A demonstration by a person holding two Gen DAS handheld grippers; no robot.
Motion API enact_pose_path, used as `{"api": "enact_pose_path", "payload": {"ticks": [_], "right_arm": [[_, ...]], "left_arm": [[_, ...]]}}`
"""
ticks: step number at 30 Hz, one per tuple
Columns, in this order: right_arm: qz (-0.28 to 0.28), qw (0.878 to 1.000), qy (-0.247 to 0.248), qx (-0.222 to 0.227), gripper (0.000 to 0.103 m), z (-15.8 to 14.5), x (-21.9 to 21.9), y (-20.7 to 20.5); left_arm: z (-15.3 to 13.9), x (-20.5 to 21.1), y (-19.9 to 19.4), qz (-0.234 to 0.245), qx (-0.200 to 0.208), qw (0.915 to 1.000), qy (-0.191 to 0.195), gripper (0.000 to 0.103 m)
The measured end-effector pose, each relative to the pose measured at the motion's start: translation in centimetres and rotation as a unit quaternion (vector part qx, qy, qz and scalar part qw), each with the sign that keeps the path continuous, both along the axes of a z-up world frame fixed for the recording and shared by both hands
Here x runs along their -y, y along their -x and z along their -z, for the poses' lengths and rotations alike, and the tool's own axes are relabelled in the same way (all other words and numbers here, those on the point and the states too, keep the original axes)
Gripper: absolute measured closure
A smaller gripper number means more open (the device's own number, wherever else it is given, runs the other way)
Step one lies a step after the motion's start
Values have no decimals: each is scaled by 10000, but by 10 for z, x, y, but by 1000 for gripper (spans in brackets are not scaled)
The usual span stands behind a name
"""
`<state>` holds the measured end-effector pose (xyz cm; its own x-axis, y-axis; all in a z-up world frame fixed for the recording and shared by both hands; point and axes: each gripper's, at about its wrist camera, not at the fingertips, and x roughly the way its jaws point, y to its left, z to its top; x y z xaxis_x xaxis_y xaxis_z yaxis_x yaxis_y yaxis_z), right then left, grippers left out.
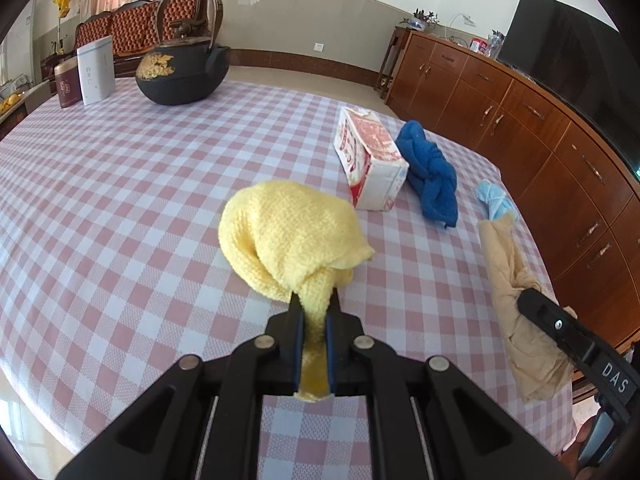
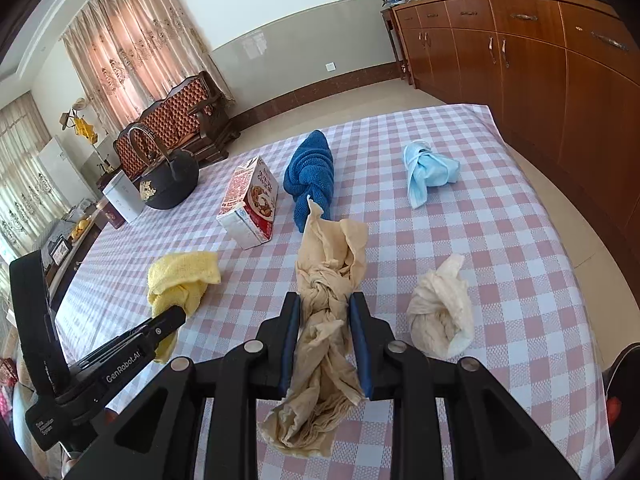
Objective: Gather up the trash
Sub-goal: 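Carry the yellow towel and beige stocking over the black bin and release both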
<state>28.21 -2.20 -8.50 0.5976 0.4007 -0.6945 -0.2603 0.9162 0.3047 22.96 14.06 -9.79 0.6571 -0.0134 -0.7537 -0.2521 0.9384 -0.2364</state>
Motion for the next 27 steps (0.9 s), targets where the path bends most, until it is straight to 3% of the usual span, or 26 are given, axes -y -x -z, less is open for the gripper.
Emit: {"api": "enact_pose_path", "payload": {"ticks": [3, 6, 8, 10, 15, 17, 20, 27], "right_arm": [[-6, 10000, 0, -60, 76, 3, 0, 2], [-8, 10000, -8, -86, 76, 6, 0, 4], [-5, 10000, -16, -88, 76, 7, -2, 5], [12, 10000, -12, -85, 76, 7, -2, 4], [14, 9999, -10, -122, 75, 8, -6, -2], [-5, 9999, 16, -157, 75, 9, -9, -5], [-40, 9998, 20, -190, 76, 11, -12, -6], [-60, 10000, -37, -18, 76, 0, -6, 7]], "left_arm": [[1, 3, 2, 20, 22, 10000, -1, 87], [-3, 3, 2, -21, 73, 9999, -68, 67], [-6, 1, 0, -100, 147, 9998, -86, 47], [-9, -1, -5, -147, 204, 9997, -71, 45], [1, -4, -20, -177, 4, 9998, -60, 45], [5, -7, -19, -256, 14, 9997, -22, 55], [3, -6, -17, -220, 86, 9997, -31, 79], [-13, 1, 1, -127, 302, 9995, 14, 84]]}}
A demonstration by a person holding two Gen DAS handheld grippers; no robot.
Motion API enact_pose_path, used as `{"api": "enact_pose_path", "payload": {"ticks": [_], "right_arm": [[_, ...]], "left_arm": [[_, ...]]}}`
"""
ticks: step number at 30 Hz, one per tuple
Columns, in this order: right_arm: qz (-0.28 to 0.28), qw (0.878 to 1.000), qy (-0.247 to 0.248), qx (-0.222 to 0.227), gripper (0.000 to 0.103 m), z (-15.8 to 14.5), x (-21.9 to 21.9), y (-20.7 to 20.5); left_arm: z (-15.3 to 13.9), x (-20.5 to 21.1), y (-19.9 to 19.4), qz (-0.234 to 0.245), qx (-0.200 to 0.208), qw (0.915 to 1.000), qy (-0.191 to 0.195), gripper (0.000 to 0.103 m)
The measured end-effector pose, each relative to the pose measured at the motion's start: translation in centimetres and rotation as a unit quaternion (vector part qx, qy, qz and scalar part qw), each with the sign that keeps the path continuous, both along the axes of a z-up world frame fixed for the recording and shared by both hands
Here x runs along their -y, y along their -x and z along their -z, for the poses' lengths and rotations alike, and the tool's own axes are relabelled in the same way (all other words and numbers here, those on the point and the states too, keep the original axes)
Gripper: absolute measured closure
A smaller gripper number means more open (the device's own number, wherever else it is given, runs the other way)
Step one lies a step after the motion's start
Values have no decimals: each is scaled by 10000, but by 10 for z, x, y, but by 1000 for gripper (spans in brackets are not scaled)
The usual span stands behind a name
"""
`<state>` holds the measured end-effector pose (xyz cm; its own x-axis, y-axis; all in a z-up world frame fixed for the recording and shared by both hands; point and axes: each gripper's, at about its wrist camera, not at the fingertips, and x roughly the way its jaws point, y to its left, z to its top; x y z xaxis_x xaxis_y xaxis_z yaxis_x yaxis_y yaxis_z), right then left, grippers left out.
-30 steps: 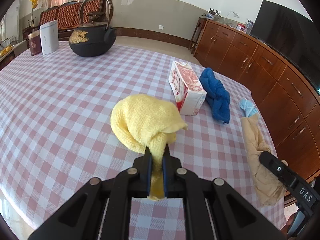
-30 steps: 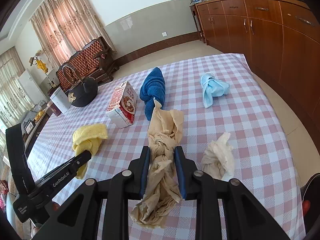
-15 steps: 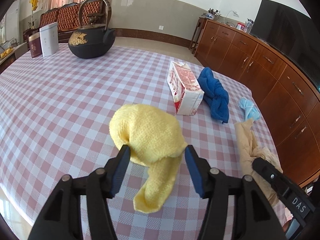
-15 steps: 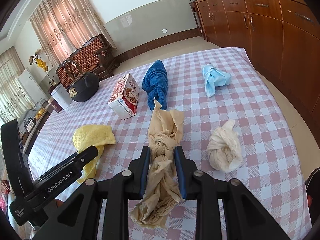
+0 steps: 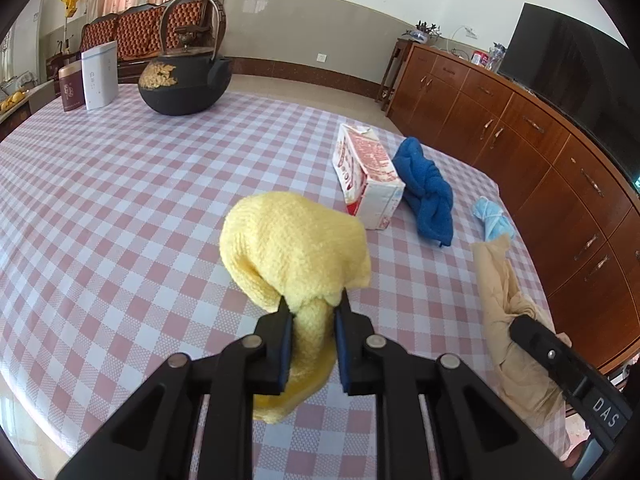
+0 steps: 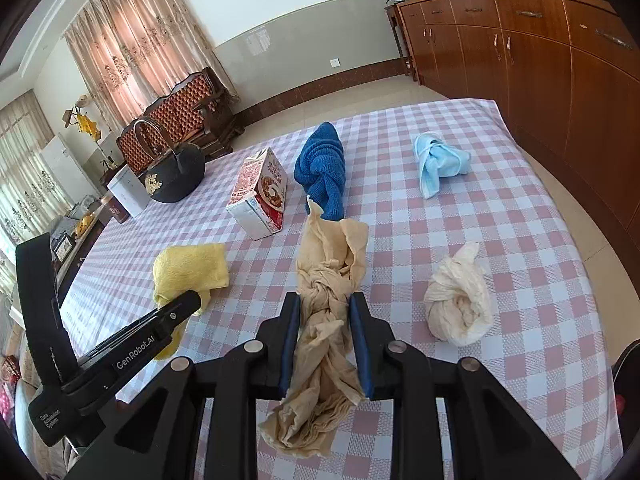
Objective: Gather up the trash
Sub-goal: 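Carry the yellow towel and beige stocking over the black bin and release both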
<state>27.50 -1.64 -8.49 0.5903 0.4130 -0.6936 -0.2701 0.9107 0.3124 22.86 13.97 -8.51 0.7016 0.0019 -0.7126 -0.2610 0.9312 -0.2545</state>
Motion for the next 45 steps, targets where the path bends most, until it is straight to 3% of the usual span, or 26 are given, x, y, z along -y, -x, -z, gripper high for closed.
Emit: {"api": "enact_pose_path", "payload": {"ticks": [11, 19, 25, 34, 45], "right_arm": [[203, 9993, -45, 318, 76, -34, 51, 51], [828, 9954, -96, 481, 76, -49, 125, 100], [1540, 9868, -33, 497, 76, -50, 197, 128], [2721, 9618, -20, 289, 76, -35, 309, 169], [3661, 9304, 3, -165, 76, -2, 410, 195]], "left_arm": [[-32, 61, 33, 706, 269, 9970, 164, 84], [-43, 131, 43, 1477, 312, 9880, 338, 84], [-41, 203, 44, 2224, 192, 9736, 468, 84], [-26, 324, 46, 3316, -165, 9411, 637, 84], [13, 432, 54, 4014, -571, 9137, 260, 84]]}}
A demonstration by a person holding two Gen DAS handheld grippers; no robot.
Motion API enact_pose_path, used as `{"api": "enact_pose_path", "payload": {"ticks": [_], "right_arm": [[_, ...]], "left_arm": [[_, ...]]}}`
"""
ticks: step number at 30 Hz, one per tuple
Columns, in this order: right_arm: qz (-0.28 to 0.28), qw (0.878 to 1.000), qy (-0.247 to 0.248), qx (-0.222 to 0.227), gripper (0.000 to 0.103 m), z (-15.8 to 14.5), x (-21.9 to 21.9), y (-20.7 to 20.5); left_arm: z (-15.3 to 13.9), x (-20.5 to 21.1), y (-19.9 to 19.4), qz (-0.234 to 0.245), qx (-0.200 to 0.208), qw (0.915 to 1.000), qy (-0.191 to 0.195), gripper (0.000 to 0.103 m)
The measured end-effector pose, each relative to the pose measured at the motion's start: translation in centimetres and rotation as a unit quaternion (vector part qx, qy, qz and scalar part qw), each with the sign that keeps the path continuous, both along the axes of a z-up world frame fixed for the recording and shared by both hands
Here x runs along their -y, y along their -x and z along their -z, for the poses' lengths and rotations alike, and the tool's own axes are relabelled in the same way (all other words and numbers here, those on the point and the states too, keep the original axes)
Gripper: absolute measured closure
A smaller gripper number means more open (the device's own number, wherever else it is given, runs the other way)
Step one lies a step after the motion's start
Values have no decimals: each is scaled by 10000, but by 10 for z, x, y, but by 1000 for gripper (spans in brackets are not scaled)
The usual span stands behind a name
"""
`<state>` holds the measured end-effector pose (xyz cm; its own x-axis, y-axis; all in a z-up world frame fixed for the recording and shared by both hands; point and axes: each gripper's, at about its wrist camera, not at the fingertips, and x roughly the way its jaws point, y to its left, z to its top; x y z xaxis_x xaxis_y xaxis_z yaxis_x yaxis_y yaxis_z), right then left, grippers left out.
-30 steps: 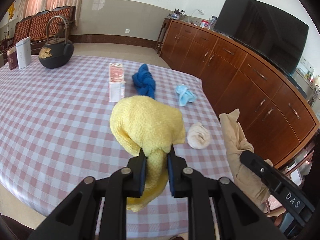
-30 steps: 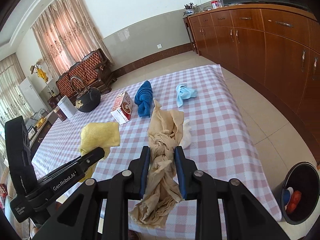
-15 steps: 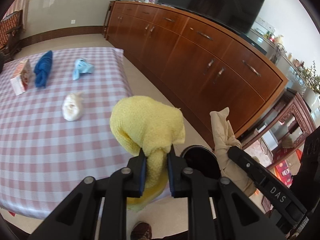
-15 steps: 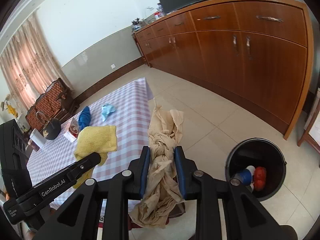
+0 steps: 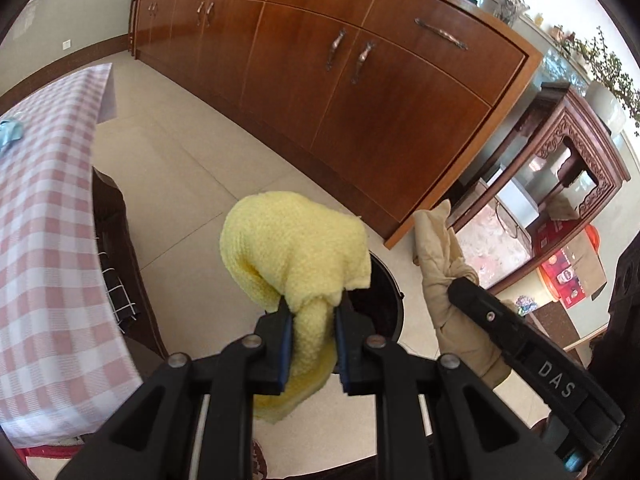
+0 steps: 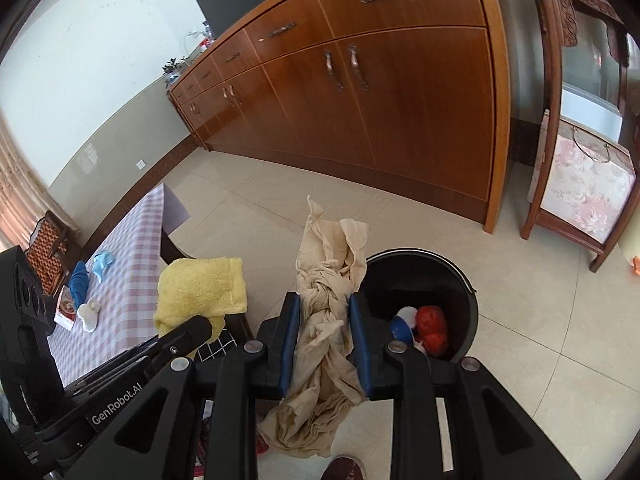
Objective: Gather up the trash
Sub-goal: 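Carry the yellow towel and beige stocking over the black bin and release both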
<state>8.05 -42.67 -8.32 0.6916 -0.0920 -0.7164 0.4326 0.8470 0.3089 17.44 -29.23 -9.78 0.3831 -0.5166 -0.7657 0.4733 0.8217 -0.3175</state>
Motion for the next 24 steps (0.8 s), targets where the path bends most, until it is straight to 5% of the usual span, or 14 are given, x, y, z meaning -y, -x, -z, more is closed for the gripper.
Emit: {"api": "enact_pose_path", "payload": {"ticks": [13, 24], "right_arm": [[579, 9948, -527, -658, 76, 56, 83, -16], [787, 9876, -942, -977, 72, 92, 111, -42]], "left_arm": [[44, 58, -15, 293, -460, 9976, -421, 84], [72, 78, -32, 282, -680, 9955, -605, 76]]}}
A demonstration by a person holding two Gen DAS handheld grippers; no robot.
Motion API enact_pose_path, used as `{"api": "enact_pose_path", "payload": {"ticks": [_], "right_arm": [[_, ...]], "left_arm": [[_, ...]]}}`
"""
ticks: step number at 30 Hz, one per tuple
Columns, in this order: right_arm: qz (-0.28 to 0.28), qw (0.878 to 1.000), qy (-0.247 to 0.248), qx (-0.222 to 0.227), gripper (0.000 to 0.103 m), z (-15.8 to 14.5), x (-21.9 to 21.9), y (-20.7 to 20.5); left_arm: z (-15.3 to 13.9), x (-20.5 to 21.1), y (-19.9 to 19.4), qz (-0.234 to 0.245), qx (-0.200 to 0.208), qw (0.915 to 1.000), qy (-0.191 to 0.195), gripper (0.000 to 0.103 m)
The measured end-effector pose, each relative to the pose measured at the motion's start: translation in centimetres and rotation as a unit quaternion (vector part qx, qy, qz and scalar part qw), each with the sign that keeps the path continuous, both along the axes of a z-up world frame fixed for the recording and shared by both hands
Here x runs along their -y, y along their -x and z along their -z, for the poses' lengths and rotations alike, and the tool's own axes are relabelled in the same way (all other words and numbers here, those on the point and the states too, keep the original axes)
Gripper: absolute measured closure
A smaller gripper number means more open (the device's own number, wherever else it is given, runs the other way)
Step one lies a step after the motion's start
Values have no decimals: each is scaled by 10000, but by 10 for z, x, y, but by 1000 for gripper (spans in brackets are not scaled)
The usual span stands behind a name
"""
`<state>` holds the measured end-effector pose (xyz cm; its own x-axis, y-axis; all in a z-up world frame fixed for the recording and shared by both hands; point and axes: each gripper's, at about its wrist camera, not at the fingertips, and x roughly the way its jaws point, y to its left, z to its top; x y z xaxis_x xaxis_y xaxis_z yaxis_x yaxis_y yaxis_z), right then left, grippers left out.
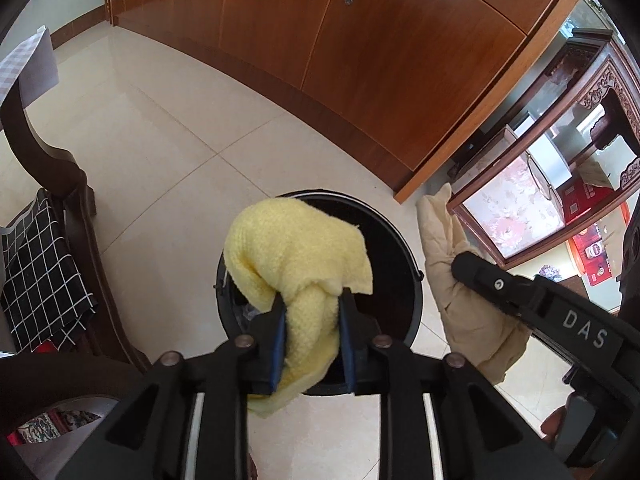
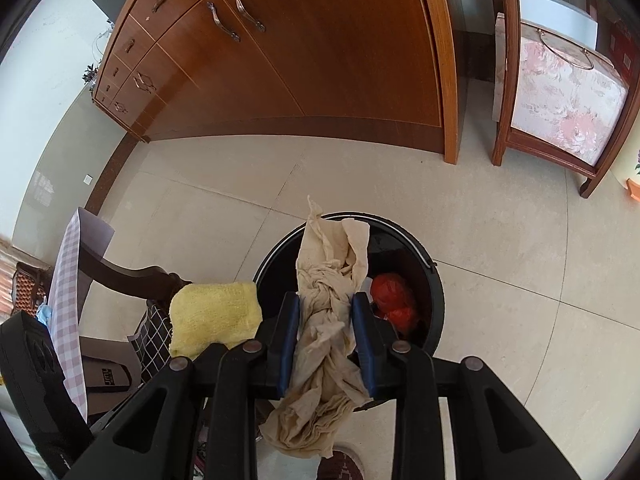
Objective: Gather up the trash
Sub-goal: 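Carry the yellow towel and beige stocking over the black bin and release both, then return both open tools from the bin to the table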
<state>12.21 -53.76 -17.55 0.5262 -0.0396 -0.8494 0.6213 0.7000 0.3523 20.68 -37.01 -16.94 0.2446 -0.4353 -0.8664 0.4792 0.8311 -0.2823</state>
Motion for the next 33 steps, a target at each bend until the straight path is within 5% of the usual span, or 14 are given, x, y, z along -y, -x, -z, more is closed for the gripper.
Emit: {"api": "enact_pose_path", "payload": {"ticks": [5, 13, 33], "right_arm": [[160, 9998, -22, -82, 49, 6, 6, -5], [380, 9980, 409, 290, 49, -22, -3, 9], [-920, 9814, 1185, 1197, 37, -124, -143, 9]], "left_arm": [[6, 5, -9, 36, -140, 9999, 92, 62], [-32, -13, 2, 63, 431, 9990, 20, 61], [-134, -145, 11, -937, 1498, 9839, 270, 61]]}}
